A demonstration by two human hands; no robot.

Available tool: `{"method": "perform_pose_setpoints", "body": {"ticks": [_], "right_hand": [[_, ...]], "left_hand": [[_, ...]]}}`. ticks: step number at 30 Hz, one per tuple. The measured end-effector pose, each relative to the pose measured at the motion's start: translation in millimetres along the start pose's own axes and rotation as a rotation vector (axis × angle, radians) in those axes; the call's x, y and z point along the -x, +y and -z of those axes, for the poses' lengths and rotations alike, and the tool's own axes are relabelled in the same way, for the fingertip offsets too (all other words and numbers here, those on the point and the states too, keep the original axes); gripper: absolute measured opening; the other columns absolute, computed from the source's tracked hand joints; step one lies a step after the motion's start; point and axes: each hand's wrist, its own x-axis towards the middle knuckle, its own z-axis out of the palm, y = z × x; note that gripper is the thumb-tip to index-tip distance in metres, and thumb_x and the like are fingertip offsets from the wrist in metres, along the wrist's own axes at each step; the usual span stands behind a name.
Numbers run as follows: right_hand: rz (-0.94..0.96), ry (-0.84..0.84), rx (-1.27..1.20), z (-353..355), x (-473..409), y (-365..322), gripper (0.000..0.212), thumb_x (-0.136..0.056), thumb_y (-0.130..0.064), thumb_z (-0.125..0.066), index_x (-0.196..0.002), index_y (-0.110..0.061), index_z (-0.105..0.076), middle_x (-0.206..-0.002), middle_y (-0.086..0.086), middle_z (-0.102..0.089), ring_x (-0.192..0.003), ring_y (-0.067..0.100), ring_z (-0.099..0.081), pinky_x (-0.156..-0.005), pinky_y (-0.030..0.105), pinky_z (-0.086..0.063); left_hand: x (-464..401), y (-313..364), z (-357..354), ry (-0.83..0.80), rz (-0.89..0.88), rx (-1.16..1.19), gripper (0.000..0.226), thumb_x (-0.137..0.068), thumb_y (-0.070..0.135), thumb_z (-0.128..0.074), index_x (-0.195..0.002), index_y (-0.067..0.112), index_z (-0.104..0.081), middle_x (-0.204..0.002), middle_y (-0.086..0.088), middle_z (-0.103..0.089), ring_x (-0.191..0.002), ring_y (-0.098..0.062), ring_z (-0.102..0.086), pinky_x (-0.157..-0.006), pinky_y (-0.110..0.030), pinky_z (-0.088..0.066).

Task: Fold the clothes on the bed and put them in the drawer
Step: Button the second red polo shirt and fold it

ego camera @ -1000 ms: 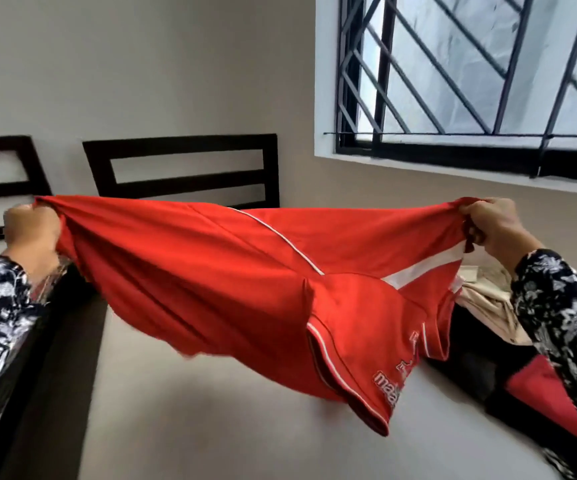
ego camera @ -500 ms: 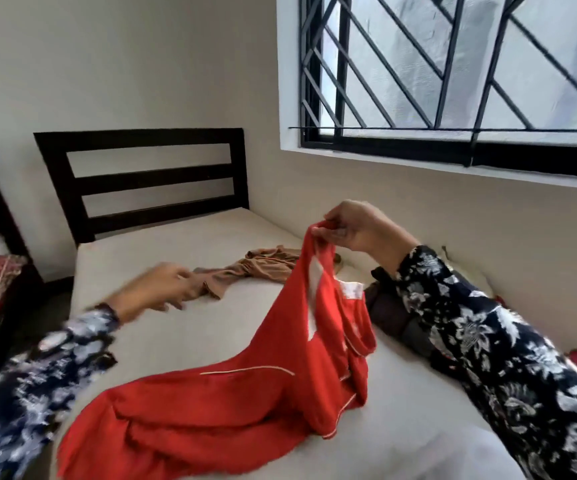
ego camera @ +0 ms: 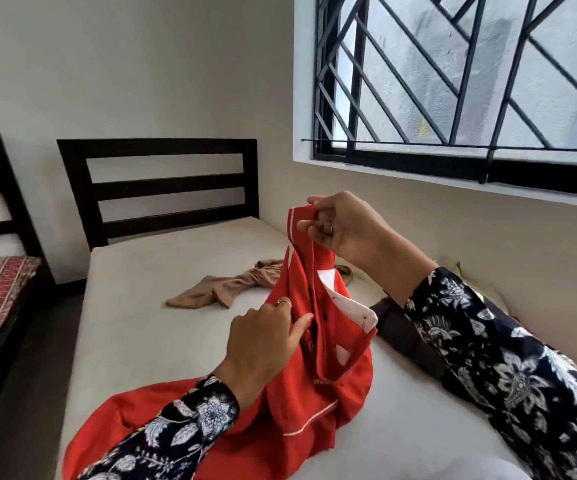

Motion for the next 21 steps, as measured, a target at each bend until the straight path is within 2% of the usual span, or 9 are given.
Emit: {"method": "perform_pose_setpoints", "body": {"ticks": [3,5,6,8,10,13,15,17,21], "right_hand": [[0.028,-0.054,0.003,-11.0,2.5,-3.8,0.042,-0.090,0.011,-0.029,-0.126,-0.003,-0.046,-0.073,0.012,-0.051,-0.049,0.015,-0.067,-0.052,0.021,-0.051],[0.070,-0.091,0.026,-20.3,5.6,-8.2,0.048,-0.088,0.013,-0.027,-0.130,-0.002,-0.043,-0.077,0.015,-0.056,-0.054,0.018,-0.069,-0.053,0.022,-0.053],[0.091,-0.104,0.029,-24.9,7.6,-11.4,0.048,-0.088,0.013,-0.027,-0.132,-0.001,-0.043,-0.079,0.016,-0.055,-0.055,0.019,-0.069,-0.052,0.022,-0.054],[0.130,-0.124,0.028,-30.2,8.6,-18.8,0.054,-0.088,0.014,-0.028,-0.137,-0.005,-0.042,-0.072,0.013,-0.060,-0.056,0.019,-0.069,-0.052,0.023,-0.055],[0.192,-0.151,0.037,-30.3,8.5,-29.5,0.064,-0.087,0.014,-0.029,-0.142,-0.015,-0.040,-0.060,0.007,-0.065,-0.059,0.019,-0.070,-0.055,0.023,-0.056],[0.315,-0.135,0.107,-23.9,8.6,-47.4,0.071,-0.086,0.015,-0.030,-0.142,-0.026,-0.044,-0.065,0.002,-0.068,-0.061,0.016,-0.070,-0.060,0.022,-0.056],[0.414,-0.075,0.215,-12.9,5.7,-56.7,0.074,-0.083,0.016,-0.034,-0.141,-0.029,-0.046,-0.073,0.001,-0.067,-0.059,0.015,-0.068,-0.057,0.020,-0.054],[0.552,0.022,0.453,4.1,0.0,-62.8,0.077,-0.077,0.015,-0.042,-0.141,-0.029,-0.046,-0.073,0.000,-0.066,-0.061,0.014,-0.064,-0.059,0.021,-0.053],[0.722,0.450,1.209,41.0,-8.6,-78.1,0.064,-0.077,-0.005,-0.058,-0.136,-0.029,-0.051,-0.086,-0.003,-0.059,-0.081,0.016,-0.055,-0.069,0.026,-0.040]], "left_hand": [[6.1,12.2,-8.2,-0.338,0.205,0.388,0.065,-0.085,0.075,-0.035,-0.069,0.013,-0.049,-0.077,-0.007,-0.069,-0.072,-0.026,-0.068,-0.068,-0.031,-0.053],[10.6,20.6,-17.1,-0.665,0.364,0.649,0.075,-0.080,0.080,-0.036,-0.067,0.008,-0.053,-0.066,-0.009,-0.069,-0.049,-0.022,-0.065,-0.052,-0.027,-0.054],[13.7,22.6,-22.5,-0.733,0.434,0.751,0.074,-0.079,0.079,-0.040,-0.069,0.007,-0.054,-0.067,-0.009,-0.068,-0.045,-0.021,-0.063,-0.044,-0.024,-0.051],[16.3,23.7,-34.8,-0.699,0.554,0.945,0.066,-0.081,0.071,-0.050,-0.082,0.006,-0.060,-0.078,-0.008,-0.067,-0.051,-0.022,-0.064,-0.044,-0.025,-0.053],[6.2,23.5,-40.9,-0.570,0.581,1.111,0.050,-0.087,0.058,-0.055,-0.098,0.010,-0.062,-0.085,-0.007,-0.066,-0.061,-0.021,-0.064,-0.057,-0.031,-0.056],[-19.6,14.4,-26.5,-0.380,0.613,1.347,0.015,-0.098,0.029,-0.049,-0.092,0.018,-0.058,-0.083,-0.004,-0.064,-0.066,-0.017,-0.063,-0.058,-0.029,-0.049],[-34.9,-1.6,-9.2,-0.328,0.646,1.429,0.015,-0.100,0.021,-0.045,-0.095,0.017,-0.059,-0.091,-0.004,-0.065,-0.076,-0.017,-0.064,-0.061,-0.028,-0.050],[-46.9,-23.0,7.9,-0.277,0.660,1.470,0.019,-0.100,0.022,-0.041,-0.094,0.017,-0.059,-0.095,-0.001,-0.065,-0.084,-0.018,-0.063,-0.065,-0.032,-0.053],[-74.6,-63.0,59.5,-0.101,0.588,1.475,0.025,-0.097,0.022,-0.040,-0.080,0.017,-0.057,-0.071,-0.001,-0.062,-0.059,-0.017,-0.057,-0.056,-0.025,-0.044]]}}
